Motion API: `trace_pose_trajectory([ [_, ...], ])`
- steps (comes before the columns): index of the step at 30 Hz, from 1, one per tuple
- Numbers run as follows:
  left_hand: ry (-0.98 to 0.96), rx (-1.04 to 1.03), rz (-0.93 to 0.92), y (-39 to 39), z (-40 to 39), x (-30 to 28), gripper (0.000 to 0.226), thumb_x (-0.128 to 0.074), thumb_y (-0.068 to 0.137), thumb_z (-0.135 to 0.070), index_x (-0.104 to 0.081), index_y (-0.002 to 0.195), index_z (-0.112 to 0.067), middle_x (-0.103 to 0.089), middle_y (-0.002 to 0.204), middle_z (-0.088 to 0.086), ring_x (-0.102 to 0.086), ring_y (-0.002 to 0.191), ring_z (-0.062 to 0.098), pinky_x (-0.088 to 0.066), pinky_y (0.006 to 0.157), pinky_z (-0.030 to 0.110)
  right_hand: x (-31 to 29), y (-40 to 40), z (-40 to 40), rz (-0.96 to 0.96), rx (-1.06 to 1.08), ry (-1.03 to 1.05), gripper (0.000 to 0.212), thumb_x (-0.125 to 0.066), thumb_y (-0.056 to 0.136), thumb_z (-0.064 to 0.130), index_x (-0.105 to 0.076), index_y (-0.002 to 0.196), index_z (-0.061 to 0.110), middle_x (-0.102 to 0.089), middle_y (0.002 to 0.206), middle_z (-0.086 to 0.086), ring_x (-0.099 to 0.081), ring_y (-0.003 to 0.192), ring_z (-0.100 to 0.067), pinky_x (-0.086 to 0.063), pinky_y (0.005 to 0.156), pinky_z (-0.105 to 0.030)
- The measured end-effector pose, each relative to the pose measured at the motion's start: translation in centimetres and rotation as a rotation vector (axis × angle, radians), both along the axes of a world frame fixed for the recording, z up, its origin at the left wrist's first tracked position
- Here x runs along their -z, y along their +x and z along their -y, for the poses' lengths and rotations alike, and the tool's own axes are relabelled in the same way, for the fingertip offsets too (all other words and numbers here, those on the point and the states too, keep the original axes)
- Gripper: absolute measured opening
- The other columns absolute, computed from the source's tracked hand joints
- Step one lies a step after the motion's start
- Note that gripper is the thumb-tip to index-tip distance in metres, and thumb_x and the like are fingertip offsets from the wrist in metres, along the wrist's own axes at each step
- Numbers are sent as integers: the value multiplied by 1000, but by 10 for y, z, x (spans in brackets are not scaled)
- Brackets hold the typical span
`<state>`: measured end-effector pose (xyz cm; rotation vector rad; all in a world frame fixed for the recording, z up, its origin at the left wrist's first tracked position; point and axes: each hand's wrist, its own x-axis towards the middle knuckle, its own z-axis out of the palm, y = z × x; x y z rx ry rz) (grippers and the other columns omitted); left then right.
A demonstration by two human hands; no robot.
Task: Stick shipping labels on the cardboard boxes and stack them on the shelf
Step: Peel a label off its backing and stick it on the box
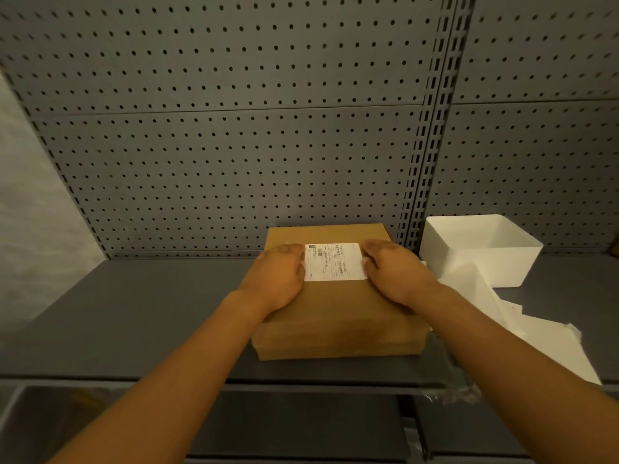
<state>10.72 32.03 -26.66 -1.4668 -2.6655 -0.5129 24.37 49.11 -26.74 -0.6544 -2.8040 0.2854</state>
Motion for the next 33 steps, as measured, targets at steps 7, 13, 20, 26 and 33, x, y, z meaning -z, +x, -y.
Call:
trace_pose_trajectory([
  [7, -33, 73, -47, 19, 5, 5, 43, -33, 101, -24, -42, 143, -20, -41, 149, -1, -39, 135, 16, -32, 110, 31, 3, 10, 25, 66, -158, -27, 46, -31, 102, 31, -35, 145, 15, -36, 152, -4, -31, 140, -20, -23, 116, -32],
  [13, -12, 115, -8, 27, 14, 5, 42, -34, 101, -25, -44, 141, -16, -42, 148, 0, -36, 138, 16, -26, 113, 28, 2, 17, 37, 35, -152, -11, 45, -33, 102, 32, -39, 143, 14, -39, 150, -5, -35, 138, -20, -28, 116, -34],
  [20, -36, 12, -79, 29, 25, 1, 42, -34, 101, -28, -45, 140, -19, -43, 148, -3, -40, 134, 16, -36, 108, 34, -3, 38, 30, 32, -81, -29, 42, -34, 102, 31, -44, 140, 17, -42, 148, -2, -39, 135, -19, -28, 112, -30],
  [26, -43, 1, -116, 32, 23, 7, 43, -32, 100, -29, -42, 141, -22, -42, 146, -5, -40, 131, 16, -35, 106, 36, 5, 35, 34, -16, -35, -95, 44, -36, 101, 30, -42, 142, 16, -42, 148, -2, -39, 135, -20, -30, 115, -34],
  [33, -98, -8, -110, 22, 25, 3, 48, -32, 100, -38, -35, 146, -25, -36, 147, -8, -34, 132, 15, -26, 108, 36, 8, 38, 31, -22, -35, -121, 45, -37, 101, 33, -39, 144, 19, -39, 150, 1, -34, 139, -18, -25, 117, -34],
])
